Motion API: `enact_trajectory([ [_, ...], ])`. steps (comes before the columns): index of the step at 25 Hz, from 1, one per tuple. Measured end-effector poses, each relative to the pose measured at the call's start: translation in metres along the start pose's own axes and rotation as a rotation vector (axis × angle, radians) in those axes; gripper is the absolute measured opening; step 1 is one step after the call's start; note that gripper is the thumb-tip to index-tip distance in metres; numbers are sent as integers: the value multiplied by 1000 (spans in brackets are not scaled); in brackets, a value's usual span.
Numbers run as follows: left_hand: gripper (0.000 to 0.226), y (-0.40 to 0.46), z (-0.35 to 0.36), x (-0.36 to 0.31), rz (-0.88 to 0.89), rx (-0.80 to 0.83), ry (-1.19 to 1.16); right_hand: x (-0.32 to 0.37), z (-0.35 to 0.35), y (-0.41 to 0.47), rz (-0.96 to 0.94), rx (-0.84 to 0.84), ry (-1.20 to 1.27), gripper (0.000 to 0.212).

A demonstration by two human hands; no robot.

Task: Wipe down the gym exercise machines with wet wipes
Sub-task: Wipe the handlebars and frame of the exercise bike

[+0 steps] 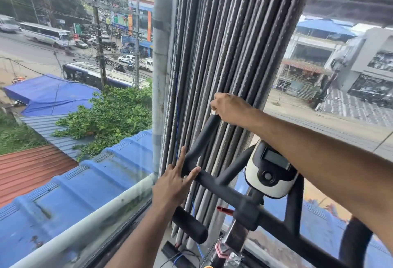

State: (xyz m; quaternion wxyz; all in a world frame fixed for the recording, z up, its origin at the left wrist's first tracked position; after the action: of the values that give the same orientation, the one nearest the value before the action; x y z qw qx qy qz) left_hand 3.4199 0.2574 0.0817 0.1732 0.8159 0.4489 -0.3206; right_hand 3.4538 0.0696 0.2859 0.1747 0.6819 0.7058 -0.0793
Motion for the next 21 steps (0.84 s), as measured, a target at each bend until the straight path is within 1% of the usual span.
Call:
enact_trajectory([
  [2, 79, -2, 0, -1, 1, 2, 21, 7, 8, -6, -119, 49, -18, 22],
  [4, 79, -3, -1, -3, 2, 5, 56, 2, 9, -9, -199, 90, 34, 15],
  [5, 78, -3, -2, -6, 12, 2, 78, -9, 4, -7, -193, 78, 108, 10],
  [8, 77, -5, -2, -12, 74, 6, 109, -46, -6, 7, -70, 34, 380, 13],
  [10, 78, -7, -2, -15, 106, 9, 133, -61, 1, 12, -19, 54, 548, 16],
  [12, 72, -8, -4, -16, 104, 7, 137, -71, 14, 17, 11, 83, 721, 17],
  [14, 67, -8, -3, -15, 88, 1, 136, -79, 32, 26, 43, 129, 950, 17],
  [15, 67, -7, -3, -15, 86, -5, 141, -81, 43, 31, 43, 161, 1104, 19],
  [18, 71, -6, -1, -12, 84, -16, 140, -78, 82, 30, 47, 201, 1547, 19],
  [20, 73, -5, 0, -11, 82, -19, 127, -70, 108, 17, 57, 178, 1837, 20],
  [21, 73, -4, -1, -11, 74, -25, 123, -69, 116, 13, 56, 127, 1957, 20],
])
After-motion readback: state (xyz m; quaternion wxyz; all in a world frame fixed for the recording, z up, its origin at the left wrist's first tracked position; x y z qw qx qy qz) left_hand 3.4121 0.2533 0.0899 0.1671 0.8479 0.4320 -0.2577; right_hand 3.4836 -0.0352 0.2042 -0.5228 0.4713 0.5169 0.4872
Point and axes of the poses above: each hand's wrist, its own y-axis towards the middle knuckle, its own z-axis out of the palm, x = y × z, the point moved 6 cm from there along y, towards the middle knuckle, and after that the axes turned 6 degrees about x, right-handed, at the moved point
